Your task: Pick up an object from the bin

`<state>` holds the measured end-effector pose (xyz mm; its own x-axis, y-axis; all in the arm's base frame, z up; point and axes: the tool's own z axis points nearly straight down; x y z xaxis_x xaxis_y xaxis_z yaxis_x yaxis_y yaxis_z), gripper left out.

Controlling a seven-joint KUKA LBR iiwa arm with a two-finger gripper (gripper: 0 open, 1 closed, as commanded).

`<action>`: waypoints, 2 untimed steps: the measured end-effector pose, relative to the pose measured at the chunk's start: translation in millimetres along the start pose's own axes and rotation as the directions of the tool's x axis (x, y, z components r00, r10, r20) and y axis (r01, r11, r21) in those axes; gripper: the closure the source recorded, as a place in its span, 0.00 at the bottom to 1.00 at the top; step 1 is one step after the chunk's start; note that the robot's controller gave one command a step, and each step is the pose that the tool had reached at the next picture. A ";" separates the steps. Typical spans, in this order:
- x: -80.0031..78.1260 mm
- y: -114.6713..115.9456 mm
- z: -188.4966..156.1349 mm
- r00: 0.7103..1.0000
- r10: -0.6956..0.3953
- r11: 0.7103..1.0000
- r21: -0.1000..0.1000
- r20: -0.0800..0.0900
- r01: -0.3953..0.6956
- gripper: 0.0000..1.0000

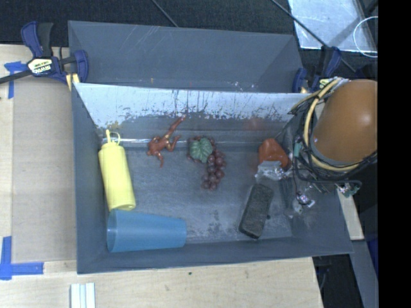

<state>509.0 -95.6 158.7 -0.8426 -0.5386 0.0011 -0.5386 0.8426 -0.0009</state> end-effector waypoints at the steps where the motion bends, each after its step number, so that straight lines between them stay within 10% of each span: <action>1: -27.0 8.8 -1.6 0.997 -0.073 0.997 0.003 0.008 0.073 0.00; 2: 2.2 -13.3 36.1 0.948 -0.319 0.948 0.001 0.002 0.319 0.00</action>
Offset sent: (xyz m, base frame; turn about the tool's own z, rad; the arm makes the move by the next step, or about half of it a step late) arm 0.0054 -0.0117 -0.0357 -0.3271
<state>514.3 -108.0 122.7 -0.6267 -0.7793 -0.0002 -0.7793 0.6267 -0.0015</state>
